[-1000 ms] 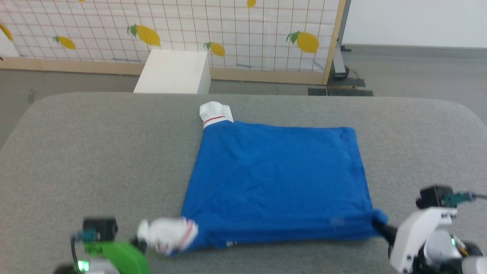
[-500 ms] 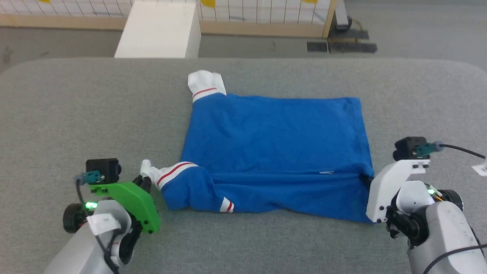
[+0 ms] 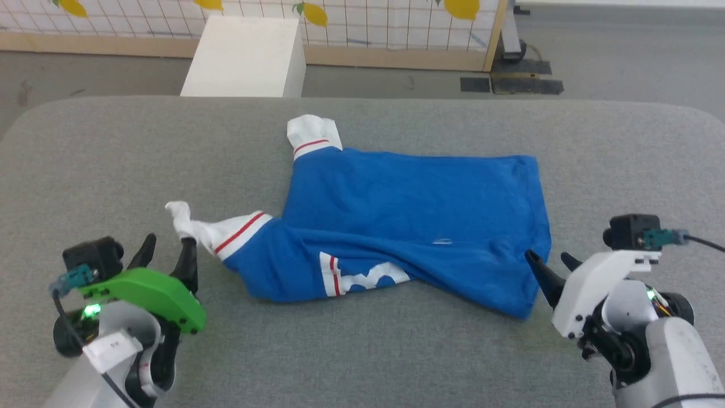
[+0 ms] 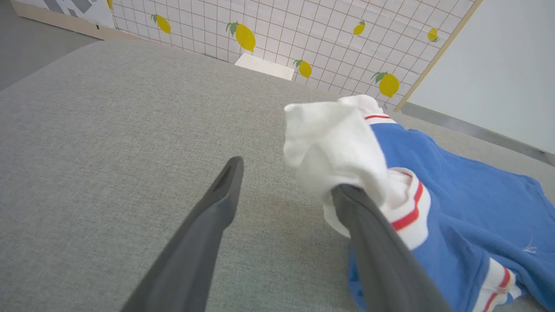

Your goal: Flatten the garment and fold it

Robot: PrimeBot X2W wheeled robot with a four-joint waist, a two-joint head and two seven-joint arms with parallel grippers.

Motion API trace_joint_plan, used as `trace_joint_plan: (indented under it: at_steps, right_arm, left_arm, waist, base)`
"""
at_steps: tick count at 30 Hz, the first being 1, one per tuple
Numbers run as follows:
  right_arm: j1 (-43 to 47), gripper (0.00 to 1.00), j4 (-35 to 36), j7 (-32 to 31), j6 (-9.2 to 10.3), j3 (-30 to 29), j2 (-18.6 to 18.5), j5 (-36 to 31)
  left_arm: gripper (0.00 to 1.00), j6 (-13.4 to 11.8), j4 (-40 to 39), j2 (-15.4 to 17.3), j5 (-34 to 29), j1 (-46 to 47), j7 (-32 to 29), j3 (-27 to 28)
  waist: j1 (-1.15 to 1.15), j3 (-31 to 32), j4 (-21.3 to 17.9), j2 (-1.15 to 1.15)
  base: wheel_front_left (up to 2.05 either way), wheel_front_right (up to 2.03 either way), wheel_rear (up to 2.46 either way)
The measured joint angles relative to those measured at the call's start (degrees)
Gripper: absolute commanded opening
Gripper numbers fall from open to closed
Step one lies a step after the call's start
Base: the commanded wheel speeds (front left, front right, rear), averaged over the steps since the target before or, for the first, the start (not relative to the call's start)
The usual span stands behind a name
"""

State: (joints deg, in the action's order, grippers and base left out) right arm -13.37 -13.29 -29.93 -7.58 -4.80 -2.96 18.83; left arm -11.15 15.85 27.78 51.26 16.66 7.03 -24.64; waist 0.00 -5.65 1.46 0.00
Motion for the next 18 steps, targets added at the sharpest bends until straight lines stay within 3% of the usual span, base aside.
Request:
trace_joint_plan:
  at_steps: [3, 7, 8, 10, 18]
  right_arm:
    - [1.98, 1.00, 2.45, 0.04, 0.00, -0.26, 0.01, 0.40]
    - [3.28, 1.00, 5.08, -0.07, 0.00, -0.21, 0.01, 0.52]
    - [4.15, 1.00, 6.04, -0.36, 0.00, -0.20, 0.02, 1.01]
    - [4.68, 1.00, 6.48, -0.57, 0.00, -0.33, 0.01, 1.18]
    - [6.37, 1.00, 7.69, -0.82, 0.01, -2.12, 0.02, 1.53]
  left_arm:
    - [1.00, -2.85, -4.44, 1.64, -0.04, -3.07, -2.61, -0.25]
    - [1.00, -6.19, -10.81, 5.10, 0.66, -7.14, -11.04, -2.21]
    - [1.00, -8.38, -14.47, 6.82, 1.58, -10.05, -14.74, -2.33]
    - [1.00, -9.66, -16.38, 7.64, 1.94, -11.81, -15.08, -1.64]
    - [1.00, -11.20, -23.90, 8.40, 2.13, -12.61, -14.79, -0.93]
  waist:
    - [0.00, 0.89, -0.10, 0.00]
    - [0.00, 1.47, -0.93, 0.00]
    - [0.00, 1.89, -1.47, 0.00]
    - [0.00, 2.13, -1.69, 0.00]
    - [0.00, 1.99, -0.77, 0.00]
  base:
    - [0.00, 0.00, 0.00]
    - [0.00, 0.00, 0.00]
    - [0.00, 0.00, 0.00]
    - [0.00, 0.00, 0.00]
    - [0.00, 0.00, 0.00]
